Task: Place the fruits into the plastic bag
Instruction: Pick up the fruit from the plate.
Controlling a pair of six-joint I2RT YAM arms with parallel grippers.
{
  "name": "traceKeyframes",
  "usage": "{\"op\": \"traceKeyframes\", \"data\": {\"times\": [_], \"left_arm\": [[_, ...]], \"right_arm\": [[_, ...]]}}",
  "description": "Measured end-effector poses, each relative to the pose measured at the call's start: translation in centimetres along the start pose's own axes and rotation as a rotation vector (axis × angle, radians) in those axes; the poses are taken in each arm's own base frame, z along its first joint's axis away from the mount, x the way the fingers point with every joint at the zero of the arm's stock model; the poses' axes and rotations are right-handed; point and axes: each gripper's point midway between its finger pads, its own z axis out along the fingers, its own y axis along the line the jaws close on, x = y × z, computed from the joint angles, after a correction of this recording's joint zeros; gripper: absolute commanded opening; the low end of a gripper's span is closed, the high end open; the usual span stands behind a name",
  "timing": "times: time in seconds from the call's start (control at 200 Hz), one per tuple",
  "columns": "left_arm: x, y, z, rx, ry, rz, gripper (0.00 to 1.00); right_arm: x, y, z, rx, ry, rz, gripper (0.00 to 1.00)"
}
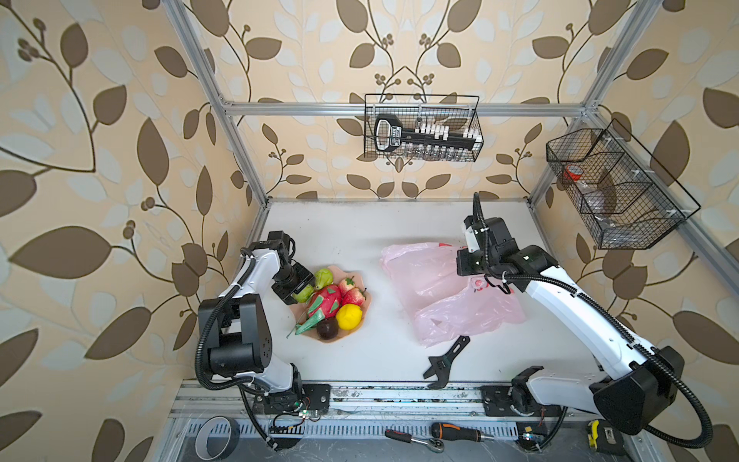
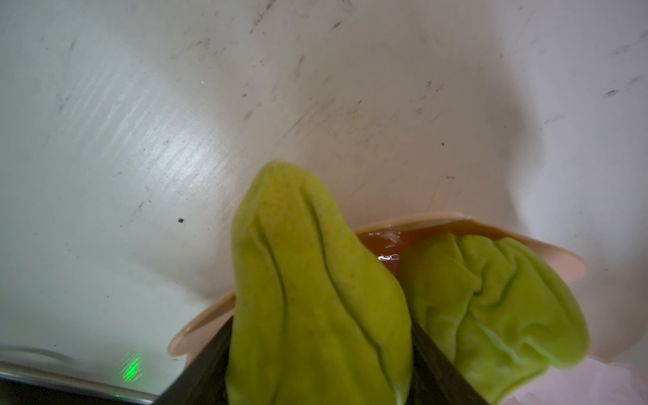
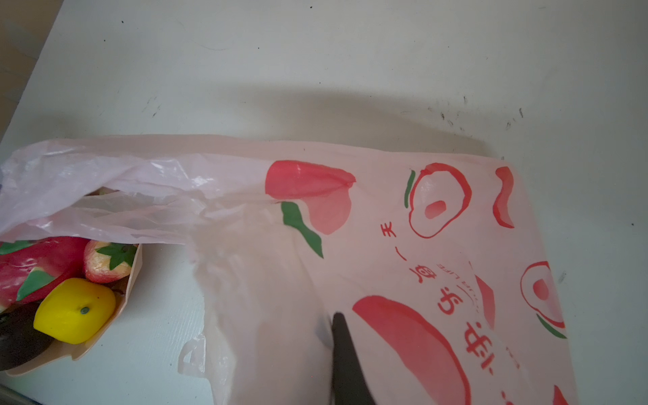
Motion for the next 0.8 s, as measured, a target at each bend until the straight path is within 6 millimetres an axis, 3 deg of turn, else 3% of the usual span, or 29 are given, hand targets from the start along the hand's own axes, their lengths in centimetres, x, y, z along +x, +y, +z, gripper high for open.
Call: {"op": "traceKeyframes", "data": {"times": [0.44, 0.64, 0.8], "left_arm": [[0.7, 0.6, -0.7, 0.004, -0.003, -0.026, 0.62], [1.6, 1.0, -1.2, 0.015, 0.004, -0.047, 0.62], [2.0, 1.0, -1.6, 0.024, 0.006, -0.047, 0.61]], "right_arm": [[0.2, 0.1, -0.1, -0.009, 0.013, -0.009, 0.0], [-0.9, 0.5, -1.1, -0.021, -0.011, -0.021, 0.0], [-0.7, 0.5, -0.9, -0.02, -0.001, -0.025, 0.0]]}}
